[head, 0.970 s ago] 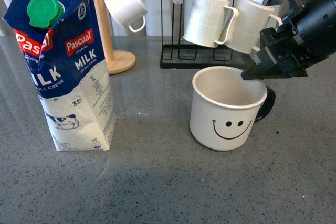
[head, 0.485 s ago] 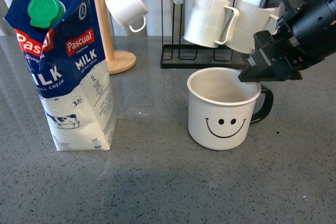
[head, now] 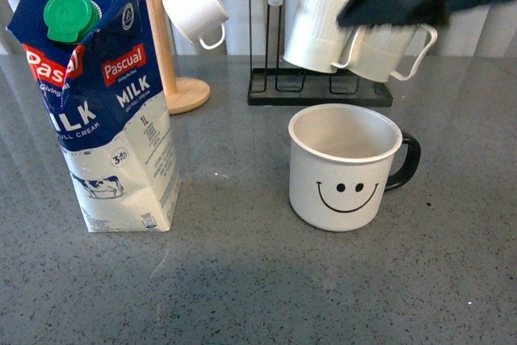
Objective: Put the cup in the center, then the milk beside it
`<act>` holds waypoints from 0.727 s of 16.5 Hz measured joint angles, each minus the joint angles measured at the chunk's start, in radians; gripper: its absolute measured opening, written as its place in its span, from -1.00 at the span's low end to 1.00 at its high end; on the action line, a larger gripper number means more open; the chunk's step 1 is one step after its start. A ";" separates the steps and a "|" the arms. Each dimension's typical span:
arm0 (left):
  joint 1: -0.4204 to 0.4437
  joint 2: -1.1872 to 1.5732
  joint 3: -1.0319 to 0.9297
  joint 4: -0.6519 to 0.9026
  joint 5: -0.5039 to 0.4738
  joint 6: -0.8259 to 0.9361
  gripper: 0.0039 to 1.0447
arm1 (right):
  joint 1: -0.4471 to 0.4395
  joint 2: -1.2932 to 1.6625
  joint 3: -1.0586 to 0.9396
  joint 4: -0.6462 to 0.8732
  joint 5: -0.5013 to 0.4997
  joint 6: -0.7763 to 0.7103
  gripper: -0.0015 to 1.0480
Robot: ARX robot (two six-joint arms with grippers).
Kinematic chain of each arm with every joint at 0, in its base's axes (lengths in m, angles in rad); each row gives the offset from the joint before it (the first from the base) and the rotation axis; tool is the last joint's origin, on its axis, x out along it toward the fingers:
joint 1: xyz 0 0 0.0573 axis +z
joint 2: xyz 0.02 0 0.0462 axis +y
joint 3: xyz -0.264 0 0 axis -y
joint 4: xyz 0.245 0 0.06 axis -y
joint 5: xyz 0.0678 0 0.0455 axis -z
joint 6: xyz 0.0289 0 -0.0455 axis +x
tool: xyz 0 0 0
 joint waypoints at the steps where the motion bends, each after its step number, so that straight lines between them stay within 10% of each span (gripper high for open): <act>1: 0.000 0.000 0.000 0.000 0.000 0.000 0.88 | -0.008 -0.080 -0.046 0.079 0.032 0.034 0.85; 7: 0.000 0.000 0.000 0.000 0.000 0.000 0.88 | -0.153 -0.658 -0.529 0.466 0.196 0.290 0.86; 9: 0.000 0.000 0.000 0.000 0.000 0.000 0.88 | -0.143 -0.874 -0.724 0.451 0.425 0.252 0.42; 12: 0.000 0.000 0.000 0.000 0.000 0.000 0.88 | -0.234 -1.124 -0.991 0.433 0.392 0.240 -0.17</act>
